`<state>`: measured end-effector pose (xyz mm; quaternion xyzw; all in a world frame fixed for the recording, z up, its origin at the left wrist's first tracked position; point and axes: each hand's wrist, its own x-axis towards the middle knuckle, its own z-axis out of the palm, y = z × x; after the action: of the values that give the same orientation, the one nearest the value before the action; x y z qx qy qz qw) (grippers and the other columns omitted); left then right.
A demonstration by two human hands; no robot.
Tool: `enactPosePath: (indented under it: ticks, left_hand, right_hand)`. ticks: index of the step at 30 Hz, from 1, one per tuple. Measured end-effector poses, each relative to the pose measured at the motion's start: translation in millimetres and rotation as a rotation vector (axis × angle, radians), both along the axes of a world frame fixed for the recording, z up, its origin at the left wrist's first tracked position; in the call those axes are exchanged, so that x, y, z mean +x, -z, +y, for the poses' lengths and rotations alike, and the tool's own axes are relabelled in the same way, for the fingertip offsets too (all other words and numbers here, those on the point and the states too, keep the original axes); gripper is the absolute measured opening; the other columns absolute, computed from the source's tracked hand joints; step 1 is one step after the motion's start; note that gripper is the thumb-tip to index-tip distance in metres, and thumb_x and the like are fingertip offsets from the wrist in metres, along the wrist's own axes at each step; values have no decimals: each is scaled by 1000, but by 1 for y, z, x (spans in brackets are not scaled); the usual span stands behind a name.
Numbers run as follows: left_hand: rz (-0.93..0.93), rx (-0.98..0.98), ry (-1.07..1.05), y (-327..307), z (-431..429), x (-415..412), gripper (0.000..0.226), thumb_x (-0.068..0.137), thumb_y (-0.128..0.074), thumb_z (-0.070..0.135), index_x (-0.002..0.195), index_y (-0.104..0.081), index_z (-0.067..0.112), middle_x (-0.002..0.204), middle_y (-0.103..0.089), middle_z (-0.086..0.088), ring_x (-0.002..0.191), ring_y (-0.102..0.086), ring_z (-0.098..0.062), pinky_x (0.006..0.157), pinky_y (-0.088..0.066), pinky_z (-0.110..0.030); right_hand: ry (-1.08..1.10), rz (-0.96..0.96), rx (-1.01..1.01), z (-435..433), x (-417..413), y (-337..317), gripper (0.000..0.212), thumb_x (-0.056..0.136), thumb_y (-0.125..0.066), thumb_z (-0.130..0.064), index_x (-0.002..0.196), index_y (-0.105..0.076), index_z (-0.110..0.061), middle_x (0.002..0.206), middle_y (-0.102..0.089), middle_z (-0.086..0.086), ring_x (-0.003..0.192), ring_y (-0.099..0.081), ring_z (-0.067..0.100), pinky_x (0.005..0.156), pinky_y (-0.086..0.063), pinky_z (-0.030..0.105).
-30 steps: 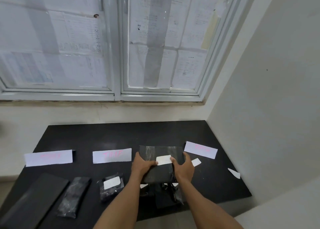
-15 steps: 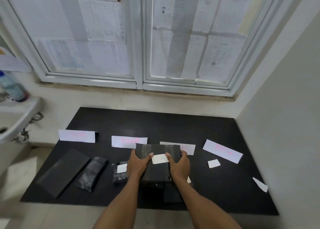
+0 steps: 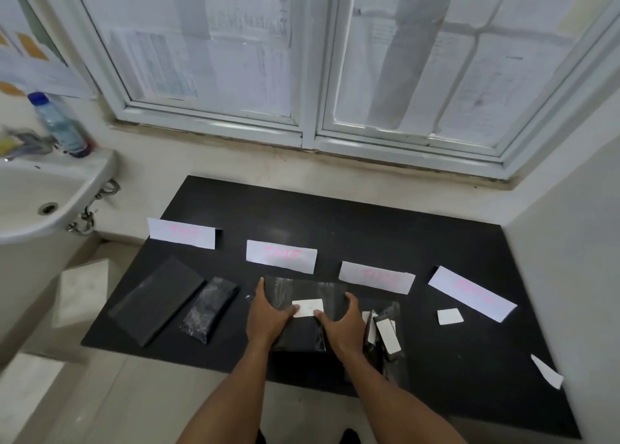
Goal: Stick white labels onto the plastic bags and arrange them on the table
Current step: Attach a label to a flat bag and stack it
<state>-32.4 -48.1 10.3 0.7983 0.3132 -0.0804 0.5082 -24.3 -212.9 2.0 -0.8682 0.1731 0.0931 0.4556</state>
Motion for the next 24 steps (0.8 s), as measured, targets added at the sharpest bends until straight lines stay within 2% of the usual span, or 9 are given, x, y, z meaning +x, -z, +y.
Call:
enactPosePath:
  ticks: [3, 5, 8, 12, 15, 17, 22, 24]
  left_hand:
    - [12, 58, -91, 3, 12, 2, 113, 62, -84, 48, 152, -20, 23, 151, -40, -5, 136, -42, -28, 103, -41, -43]
    - [7, 60, -119, 7, 22, 3, 109, 64, -83, 48, 151, -23, 22, 149, -43, -6, 135, -43, -28, 103, -41, -43]
    - [-15, 53, -112, 16, 36, 4, 98, 73, -77, 48, 151, -25, 21, 148, -44, -8, 134, -44, -29, 106, -40, -43]
    - [-5, 72, -119, 26, 52, 4, 86, 80, -73, 40, 149, -29, 14, 142, -46, -16, 130, -44, -33, 107, -39, -44]
    - [84, 94, -48, 33, 63, 2, 85, 82, -72, 26, 151, -24, 11, 147, -36, -20, 135, -36, -36, 110, -33, -45]
    - [122, 22, -12, 37, 75, 1, 87, 80, -74, 22, 151, -25, 11, 149, -35, -19, 137, -35, -35, 112, -32, -43]
    - [65, -134, 5, 41, 105, 3, 66, 81, -73, 17, 139, -45, 9, 137, -53, -12, 125, -51, -28, 105, -42, -36]
    - [32, -117, -32, 41, 115, 3, 55, 83, -70, 18, 134, -51, 9, 132, -57, -11, 120, -54, -27, 102, -44, -37]
  right_hand:
    - [34, 2, -8, 25, 3, 0, 91, 65, -80, -51, 136, -35, -18, 131, -53, 6, 118, -54, 26, 96, -47, 38]
    - [90, 28, -38, 41, 7, 1, 88, 67, -76, -54, 135, -34, -17, 130, -54, 7, 115, -55, 27, 93, -49, 37]
    - [158, 53, -136, 60, 11, 3, 80, 72, -70, -59, 129, -42, -11, 126, -57, 9, 115, -55, 29, 90, -49, 38]
    - [156, 47, -318, 80, 12, 8, 67, 76, -63, -61, 117, -52, -9, 118, -59, 9, 112, -52, 29, 87, -47, 39]
    - [132, 48, -369, 89, 11, 13, 62, 79, -66, -55, 116, -52, -7, 121, -51, 12, 111, -49, 29, 87, -48, 39]
    - [112, 59, -418, 92, 11, 15, 57, 80, -67, -49, 115, -54, -6, 121, -47, 13, 110, -48, 30, 84, -48, 38]
    - [100, 64, -491, 100, 12, 19, 56, 82, -66, -45, 120, -50, -7, 123, -46, 15, 112, -47, 33, 84, -47, 40]
    - [112, 68, -533, 109, 11, 18, 56, 83, -66, -43, 124, -48, -8, 123, -48, 16, 112, -47, 34, 86, -46, 42]
